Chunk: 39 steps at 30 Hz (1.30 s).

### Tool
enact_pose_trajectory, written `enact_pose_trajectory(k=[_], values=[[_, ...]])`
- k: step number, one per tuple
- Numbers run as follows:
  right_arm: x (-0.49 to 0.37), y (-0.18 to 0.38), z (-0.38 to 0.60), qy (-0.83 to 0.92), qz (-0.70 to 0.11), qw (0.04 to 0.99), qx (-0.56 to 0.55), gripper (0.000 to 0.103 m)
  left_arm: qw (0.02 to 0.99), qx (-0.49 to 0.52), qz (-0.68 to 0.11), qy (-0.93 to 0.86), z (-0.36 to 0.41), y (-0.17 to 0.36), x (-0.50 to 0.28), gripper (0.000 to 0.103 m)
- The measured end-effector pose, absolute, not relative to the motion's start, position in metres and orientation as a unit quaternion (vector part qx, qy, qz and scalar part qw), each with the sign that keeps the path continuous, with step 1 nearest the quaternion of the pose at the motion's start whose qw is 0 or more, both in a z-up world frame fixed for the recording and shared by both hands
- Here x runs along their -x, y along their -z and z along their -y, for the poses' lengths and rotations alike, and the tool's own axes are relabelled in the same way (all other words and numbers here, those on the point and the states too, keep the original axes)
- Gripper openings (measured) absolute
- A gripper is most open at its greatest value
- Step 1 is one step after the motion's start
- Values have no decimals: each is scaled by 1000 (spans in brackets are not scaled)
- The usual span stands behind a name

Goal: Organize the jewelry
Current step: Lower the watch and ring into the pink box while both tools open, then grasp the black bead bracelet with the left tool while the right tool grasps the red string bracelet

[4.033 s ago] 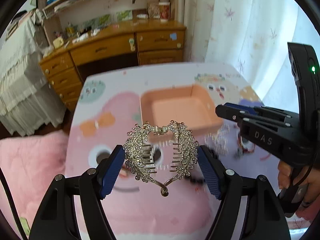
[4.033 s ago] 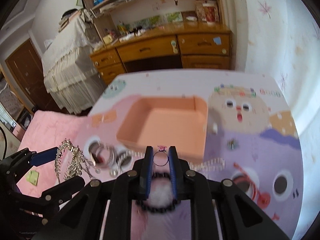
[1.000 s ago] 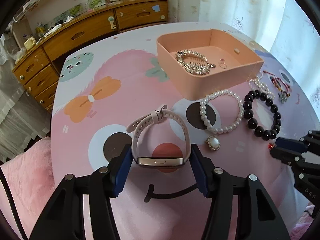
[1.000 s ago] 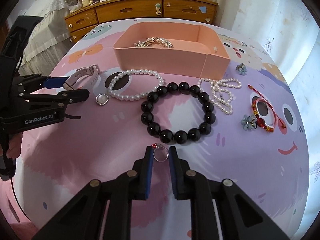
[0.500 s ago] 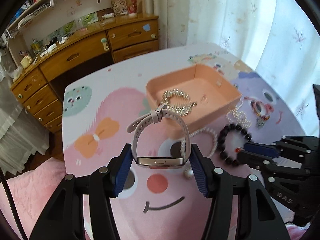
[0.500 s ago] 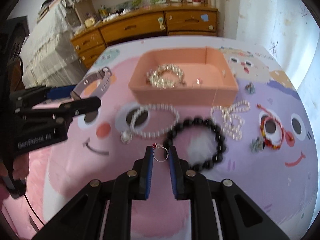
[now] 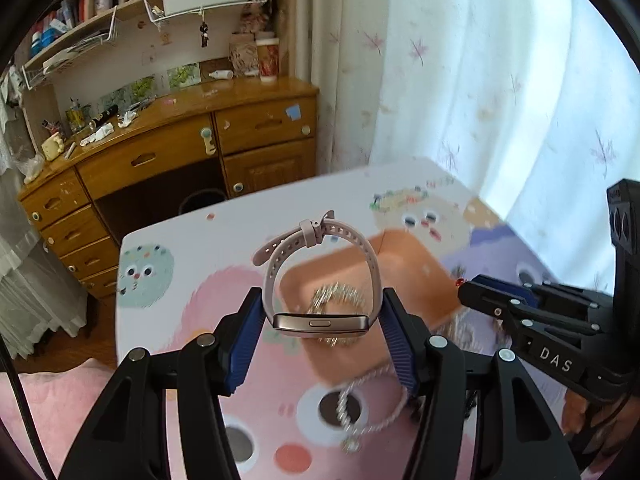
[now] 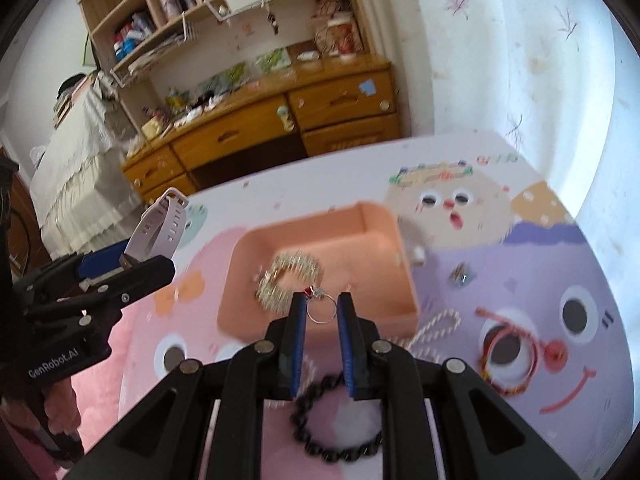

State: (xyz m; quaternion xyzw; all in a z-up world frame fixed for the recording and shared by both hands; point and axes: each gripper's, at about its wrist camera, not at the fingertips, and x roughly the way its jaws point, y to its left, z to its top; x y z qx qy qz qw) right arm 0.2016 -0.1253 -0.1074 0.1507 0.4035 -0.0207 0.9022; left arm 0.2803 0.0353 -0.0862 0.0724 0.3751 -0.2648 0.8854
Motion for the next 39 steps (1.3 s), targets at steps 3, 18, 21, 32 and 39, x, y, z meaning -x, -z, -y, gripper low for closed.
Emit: enact_pose_trajectory(k=[3, 18, 21, 32, 39], values=[[-210, 101, 132, 22, -391, 908, -150, 16, 890, -57, -365, 267, -30, 83, -288, 56], [-221, 118, 161, 15, -426, 881, -207, 44, 887, -39, -373, 270, -24, 96, -289, 78], [-213, 117, 167, 28, -422, 881, -210, 44, 883, -36, -384, 266, -29, 98, -287, 78], [-173, 134, 185, 68, -456, 859, -222, 63, 853, 13, -463, 241, -56, 135, -268, 78], [-133, 169, 186, 77, -532, 822, -189, 66, 791, 119, -563, 209, -74, 179, -237, 78]])
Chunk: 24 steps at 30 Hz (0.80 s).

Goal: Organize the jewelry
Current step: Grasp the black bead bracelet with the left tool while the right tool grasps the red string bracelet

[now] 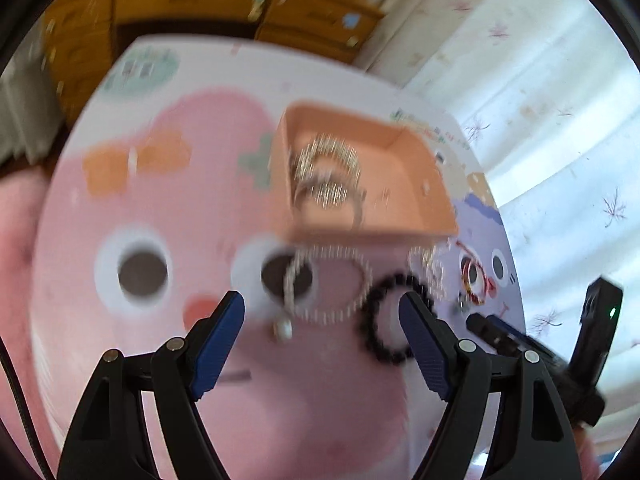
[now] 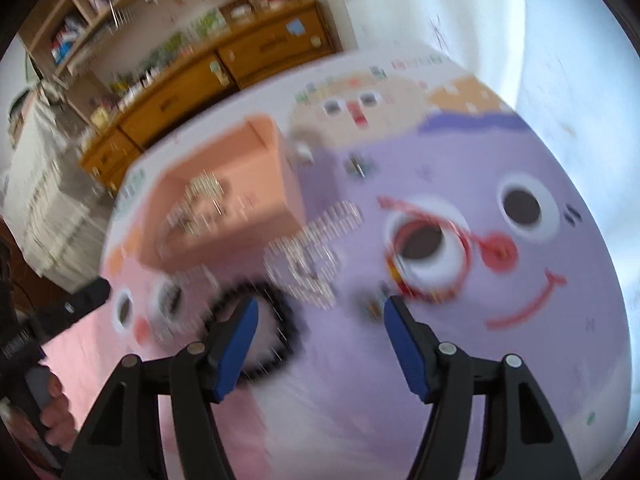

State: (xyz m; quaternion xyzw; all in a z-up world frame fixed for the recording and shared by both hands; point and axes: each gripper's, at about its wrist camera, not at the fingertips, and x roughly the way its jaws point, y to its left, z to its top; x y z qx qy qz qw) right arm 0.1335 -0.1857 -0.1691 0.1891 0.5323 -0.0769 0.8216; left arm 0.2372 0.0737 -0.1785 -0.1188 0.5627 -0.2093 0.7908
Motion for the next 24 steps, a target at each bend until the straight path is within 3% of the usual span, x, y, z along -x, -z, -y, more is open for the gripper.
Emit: enact_pose_trajectory(k=[6, 9, 12, 19, 24], values=[[-106, 184, 188, 85, -574, 803, -137, 66, 763, 135, -606, 181, -68, 203, -210, 78], [-101, 184, 191, 88, -577, 805, -107, 66, 748, 141, -621, 189, -56, 209, -206, 69], [-100, 184, 196, 87, -581, 806, -69, 68, 744, 143, -625, 189, -43, 209, -203, 69], [-106, 178, 201, 52, -569, 815, 93, 75, 756, 131, -620, 163, -9, 206, -204, 68], [-112, 179, 207, 4, -557, 812, 173, 75, 758, 126, -629, 118, 11, 213, -207, 57]])
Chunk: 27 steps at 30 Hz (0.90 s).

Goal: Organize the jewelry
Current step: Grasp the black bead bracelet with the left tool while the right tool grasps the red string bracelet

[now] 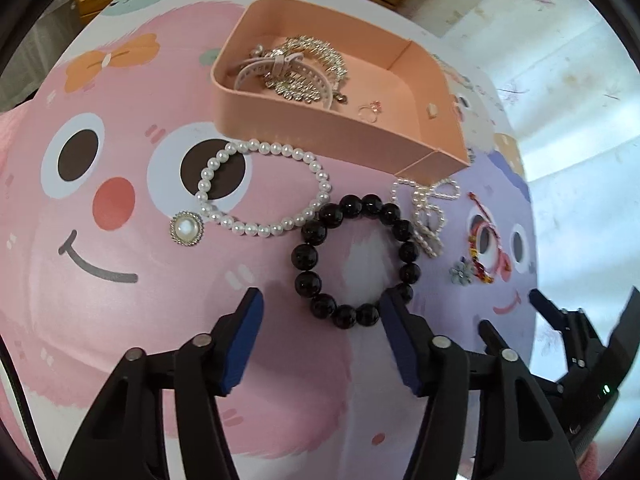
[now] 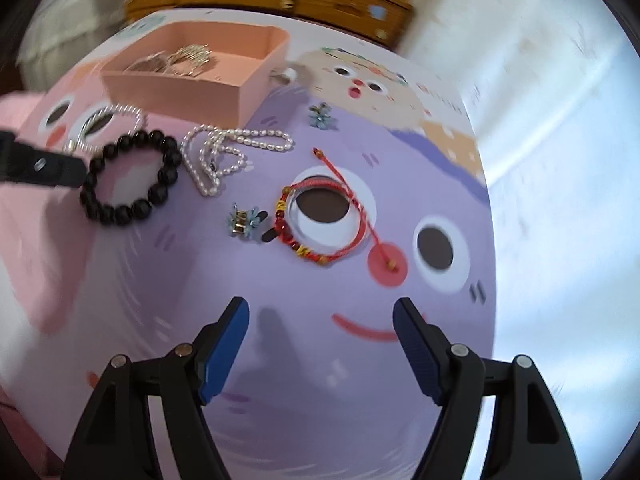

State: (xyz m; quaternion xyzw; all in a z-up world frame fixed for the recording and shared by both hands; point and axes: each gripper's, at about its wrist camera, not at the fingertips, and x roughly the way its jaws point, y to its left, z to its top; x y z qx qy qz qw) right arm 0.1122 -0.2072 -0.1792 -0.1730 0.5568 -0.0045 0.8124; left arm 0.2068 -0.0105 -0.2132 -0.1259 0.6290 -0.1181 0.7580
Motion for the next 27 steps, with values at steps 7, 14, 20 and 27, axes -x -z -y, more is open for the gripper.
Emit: enact_pose_trajectory(k=[7, 14, 20, 27], values=[[-131, 183, 227, -49, -555, 813, 170, 75, 770, 118, -625, 52, 22, 219, -212, 50], [-149, 188, 238, -104, -548, 815, 154, 75, 779, 95, -620, 0, 38, 220, -214, 44], [-160, 194, 235, -146, -536, 818, 150, 75, 787, 82, -611, -31, 44, 217, -213, 18], [-171, 199, 243, -172, -541, 816, 108, 77, 799, 80, -595, -39, 50, 216, -207, 13]])
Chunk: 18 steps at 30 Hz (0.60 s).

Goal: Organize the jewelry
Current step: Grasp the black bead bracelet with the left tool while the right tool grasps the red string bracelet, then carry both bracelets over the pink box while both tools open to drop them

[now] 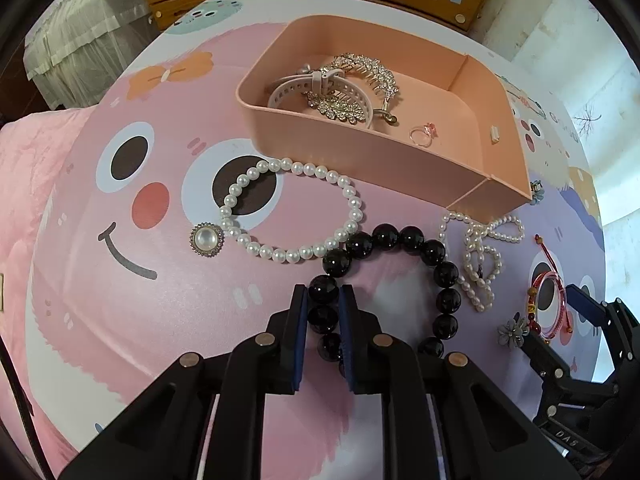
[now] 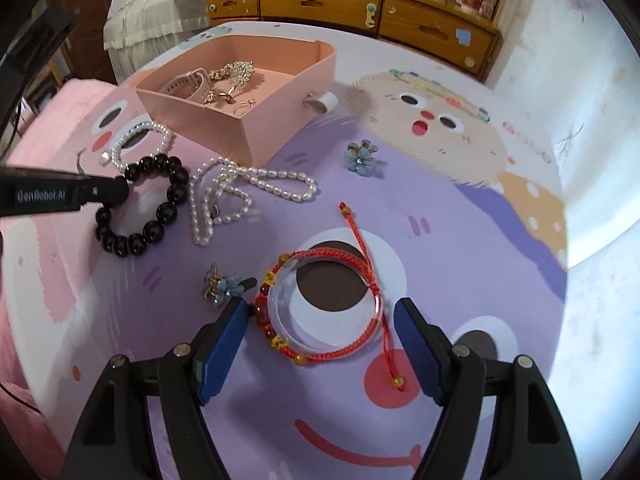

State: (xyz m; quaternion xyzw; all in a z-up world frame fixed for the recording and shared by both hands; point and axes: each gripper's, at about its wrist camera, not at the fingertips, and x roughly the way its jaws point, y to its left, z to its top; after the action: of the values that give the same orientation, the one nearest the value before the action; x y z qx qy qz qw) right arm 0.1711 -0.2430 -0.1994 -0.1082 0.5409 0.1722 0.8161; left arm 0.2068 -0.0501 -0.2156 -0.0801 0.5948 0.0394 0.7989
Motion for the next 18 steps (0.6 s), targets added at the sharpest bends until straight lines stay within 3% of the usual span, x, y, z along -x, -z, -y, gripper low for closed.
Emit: enact_pose_trajectory(k=[7, 9, 18], values=[[-171, 201, 241, -169, -537, 819, 109, 76, 804, 100, -585, -27, 44, 214, -194, 13], [-169, 199, 241, -171, -534, 821, 109, 65, 807, 113, -579, -11, 44, 213, -190, 13], [-165, 195, 239, -173, -547, 815, 79, 64, 822, 106, -560, 6, 40, 204, -182, 13]])
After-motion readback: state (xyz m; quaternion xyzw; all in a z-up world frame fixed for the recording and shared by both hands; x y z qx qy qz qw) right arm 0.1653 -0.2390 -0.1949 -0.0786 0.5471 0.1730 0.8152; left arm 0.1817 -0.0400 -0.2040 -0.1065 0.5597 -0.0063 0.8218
